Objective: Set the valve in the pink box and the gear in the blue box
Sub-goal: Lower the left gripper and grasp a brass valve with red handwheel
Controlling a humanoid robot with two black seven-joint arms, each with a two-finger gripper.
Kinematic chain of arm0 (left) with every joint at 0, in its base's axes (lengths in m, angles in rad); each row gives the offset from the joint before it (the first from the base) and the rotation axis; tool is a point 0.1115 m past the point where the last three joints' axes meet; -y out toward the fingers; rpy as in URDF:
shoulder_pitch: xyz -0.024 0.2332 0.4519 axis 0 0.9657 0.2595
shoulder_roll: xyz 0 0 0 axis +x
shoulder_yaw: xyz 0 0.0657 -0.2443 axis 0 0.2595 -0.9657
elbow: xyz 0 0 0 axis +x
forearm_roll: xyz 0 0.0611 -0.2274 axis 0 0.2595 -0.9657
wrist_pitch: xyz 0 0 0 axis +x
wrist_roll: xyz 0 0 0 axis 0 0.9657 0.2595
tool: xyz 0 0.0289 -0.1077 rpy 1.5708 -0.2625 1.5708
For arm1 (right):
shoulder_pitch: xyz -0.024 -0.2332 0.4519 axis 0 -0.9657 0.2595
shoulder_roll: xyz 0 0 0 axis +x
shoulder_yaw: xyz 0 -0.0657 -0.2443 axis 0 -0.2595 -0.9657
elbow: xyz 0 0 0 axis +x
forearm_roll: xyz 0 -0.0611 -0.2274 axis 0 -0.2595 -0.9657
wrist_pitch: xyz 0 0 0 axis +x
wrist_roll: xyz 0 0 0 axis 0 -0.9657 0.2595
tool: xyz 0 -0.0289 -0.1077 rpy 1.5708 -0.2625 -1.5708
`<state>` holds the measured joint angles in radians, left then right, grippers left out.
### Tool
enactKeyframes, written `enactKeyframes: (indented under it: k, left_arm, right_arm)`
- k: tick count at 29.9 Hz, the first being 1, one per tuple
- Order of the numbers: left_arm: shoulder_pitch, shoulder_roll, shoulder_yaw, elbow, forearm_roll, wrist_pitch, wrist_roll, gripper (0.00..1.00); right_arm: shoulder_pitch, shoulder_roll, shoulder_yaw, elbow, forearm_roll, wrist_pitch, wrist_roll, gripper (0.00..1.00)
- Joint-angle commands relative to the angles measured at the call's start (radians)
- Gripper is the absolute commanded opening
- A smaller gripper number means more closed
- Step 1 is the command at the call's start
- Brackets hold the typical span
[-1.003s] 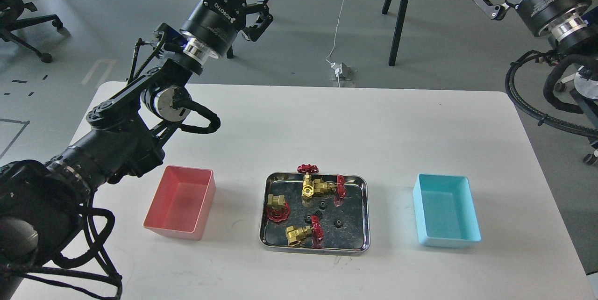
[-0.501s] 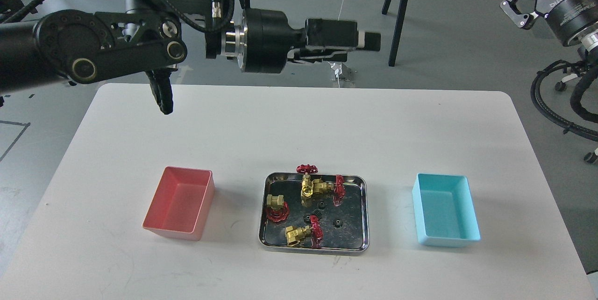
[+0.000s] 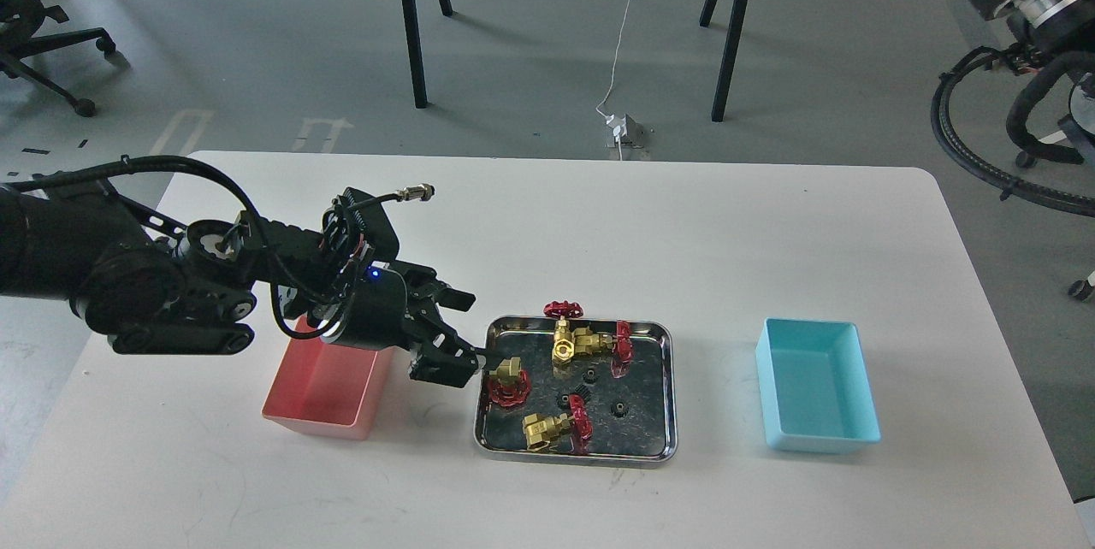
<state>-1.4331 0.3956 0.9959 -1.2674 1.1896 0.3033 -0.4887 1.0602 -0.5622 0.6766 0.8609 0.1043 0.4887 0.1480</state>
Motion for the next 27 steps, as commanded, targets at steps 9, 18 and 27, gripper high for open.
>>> enactKeyframes:
  k: [9,18,27]
  left_arm:
    - [0.172,-0.070,-0.005,0.187,0.030,0.074,0.000,0.89]
    - [0.186,-0.098,-0.005,0.220,0.033,0.099,0.000,0.76]
    - [0.194,-0.107,-0.042,0.221,0.031,0.116,0.000,0.71]
  right_arm:
    - [-0.016,0.016,-0.038,-0.007,0.002,0.000,-0.005,1.00]
    - [-0.028,0.007,-0.034,-0.006,0.002,0.000,-0.005,1.00]
    - [-0.046,0.007,-0.031,-0.005,0.002,0.000,-0.005,1.00]
